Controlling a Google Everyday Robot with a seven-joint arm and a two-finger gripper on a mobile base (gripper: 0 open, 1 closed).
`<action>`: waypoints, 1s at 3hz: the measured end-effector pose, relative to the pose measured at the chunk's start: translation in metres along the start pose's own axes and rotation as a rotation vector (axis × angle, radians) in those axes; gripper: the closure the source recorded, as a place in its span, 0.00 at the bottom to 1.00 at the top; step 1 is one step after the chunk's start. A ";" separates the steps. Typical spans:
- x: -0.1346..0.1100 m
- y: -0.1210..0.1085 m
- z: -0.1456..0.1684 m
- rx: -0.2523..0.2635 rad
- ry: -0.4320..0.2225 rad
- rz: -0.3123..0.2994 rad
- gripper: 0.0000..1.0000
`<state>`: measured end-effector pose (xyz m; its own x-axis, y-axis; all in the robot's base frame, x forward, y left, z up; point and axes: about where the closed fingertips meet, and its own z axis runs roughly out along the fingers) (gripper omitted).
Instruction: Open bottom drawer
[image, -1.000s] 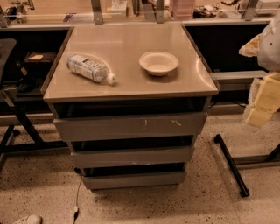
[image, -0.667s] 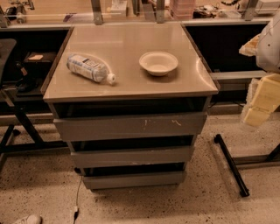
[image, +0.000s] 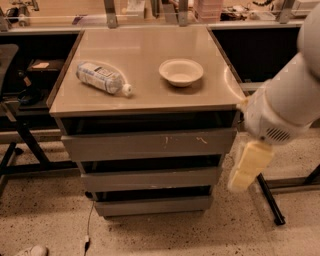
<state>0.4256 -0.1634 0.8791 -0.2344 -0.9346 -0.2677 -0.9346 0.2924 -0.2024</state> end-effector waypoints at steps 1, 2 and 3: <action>0.002 0.036 0.072 -0.102 0.008 -0.010 0.00; 0.013 0.054 0.091 -0.134 0.031 -0.011 0.00; 0.013 0.054 0.091 -0.134 0.032 -0.011 0.00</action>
Offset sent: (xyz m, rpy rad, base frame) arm -0.0130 0.0190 -0.0647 0.0121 0.0833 0.0278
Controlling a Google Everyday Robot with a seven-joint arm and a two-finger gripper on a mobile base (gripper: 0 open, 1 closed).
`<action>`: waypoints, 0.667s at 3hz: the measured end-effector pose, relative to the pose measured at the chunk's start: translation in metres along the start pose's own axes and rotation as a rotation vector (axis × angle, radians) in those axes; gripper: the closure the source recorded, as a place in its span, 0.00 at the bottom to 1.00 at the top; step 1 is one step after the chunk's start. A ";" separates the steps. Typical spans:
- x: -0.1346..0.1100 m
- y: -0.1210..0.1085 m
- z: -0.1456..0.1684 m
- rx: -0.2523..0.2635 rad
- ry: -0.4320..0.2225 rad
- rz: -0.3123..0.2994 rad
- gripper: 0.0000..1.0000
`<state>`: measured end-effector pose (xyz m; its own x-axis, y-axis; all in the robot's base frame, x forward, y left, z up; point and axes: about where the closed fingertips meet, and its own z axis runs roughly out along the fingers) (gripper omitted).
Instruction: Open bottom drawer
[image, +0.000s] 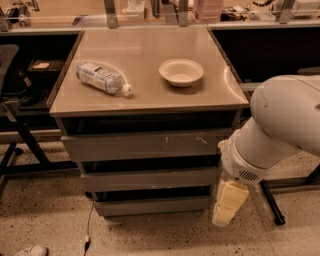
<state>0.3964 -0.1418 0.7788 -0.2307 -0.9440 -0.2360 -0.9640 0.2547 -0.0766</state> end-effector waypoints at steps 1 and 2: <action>-0.007 0.011 0.043 -0.032 -0.005 -0.003 0.00; -0.021 0.024 0.117 -0.080 -0.024 -0.022 0.00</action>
Offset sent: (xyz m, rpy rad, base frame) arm 0.0047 0.0906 -0.2012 0.0842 0.1003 0.0767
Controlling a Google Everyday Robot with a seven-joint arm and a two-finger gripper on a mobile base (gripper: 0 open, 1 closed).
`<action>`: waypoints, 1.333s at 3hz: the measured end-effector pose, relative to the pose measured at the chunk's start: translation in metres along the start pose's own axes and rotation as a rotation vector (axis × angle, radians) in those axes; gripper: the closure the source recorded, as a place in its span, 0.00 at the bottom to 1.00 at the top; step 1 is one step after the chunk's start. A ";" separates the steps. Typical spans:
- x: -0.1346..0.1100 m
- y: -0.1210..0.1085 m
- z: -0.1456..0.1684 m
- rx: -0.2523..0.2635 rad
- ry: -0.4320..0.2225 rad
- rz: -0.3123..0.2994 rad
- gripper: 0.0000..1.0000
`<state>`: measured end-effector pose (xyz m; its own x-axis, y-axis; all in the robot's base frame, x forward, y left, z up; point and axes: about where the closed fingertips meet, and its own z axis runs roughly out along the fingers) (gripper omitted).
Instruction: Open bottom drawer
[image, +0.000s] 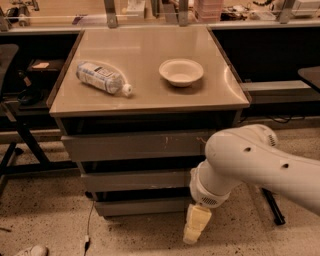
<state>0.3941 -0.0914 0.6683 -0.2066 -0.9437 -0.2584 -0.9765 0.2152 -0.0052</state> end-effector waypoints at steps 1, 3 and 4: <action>-0.011 -0.007 0.064 -0.011 -0.024 -0.018 0.00; -0.014 -0.012 0.097 -0.023 -0.029 -0.003 0.00; -0.015 -0.033 0.157 -0.022 -0.036 0.026 0.00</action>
Offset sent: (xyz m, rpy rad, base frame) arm 0.0086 0.0211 -0.0509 0.0157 0.0090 0.0195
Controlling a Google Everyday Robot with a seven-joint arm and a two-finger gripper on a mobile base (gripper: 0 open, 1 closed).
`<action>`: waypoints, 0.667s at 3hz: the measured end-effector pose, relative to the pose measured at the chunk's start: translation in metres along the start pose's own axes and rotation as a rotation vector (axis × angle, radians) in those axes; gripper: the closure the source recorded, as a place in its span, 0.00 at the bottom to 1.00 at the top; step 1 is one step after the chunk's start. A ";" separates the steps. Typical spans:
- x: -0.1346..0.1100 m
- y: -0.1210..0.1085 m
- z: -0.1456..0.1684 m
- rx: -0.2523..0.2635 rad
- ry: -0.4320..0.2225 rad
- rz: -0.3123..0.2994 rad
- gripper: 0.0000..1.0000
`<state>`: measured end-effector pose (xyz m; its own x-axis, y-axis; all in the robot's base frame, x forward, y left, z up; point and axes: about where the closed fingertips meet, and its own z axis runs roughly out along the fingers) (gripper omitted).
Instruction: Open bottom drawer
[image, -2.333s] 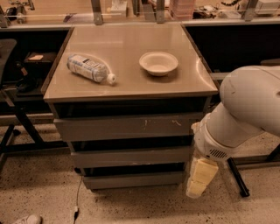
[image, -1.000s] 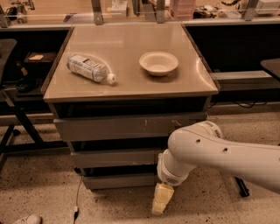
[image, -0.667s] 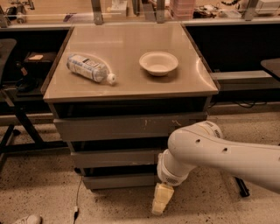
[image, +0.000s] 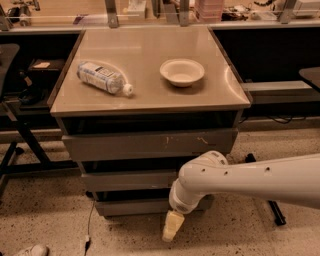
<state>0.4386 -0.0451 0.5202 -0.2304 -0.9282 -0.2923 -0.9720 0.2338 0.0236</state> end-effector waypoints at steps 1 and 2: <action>0.011 -0.024 0.065 0.011 0.010 0.035 0.00; 0.011 -0.024 0.065 0.011 0.010 0.035 0.00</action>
Offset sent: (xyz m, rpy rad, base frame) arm 0.0222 0.0036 -0.0517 -0.0069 -0.0026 -0.0311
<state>0.4624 -0.0421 0.4544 -0.2648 -0.9222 -0.2817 -0.9628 0.2694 0.0229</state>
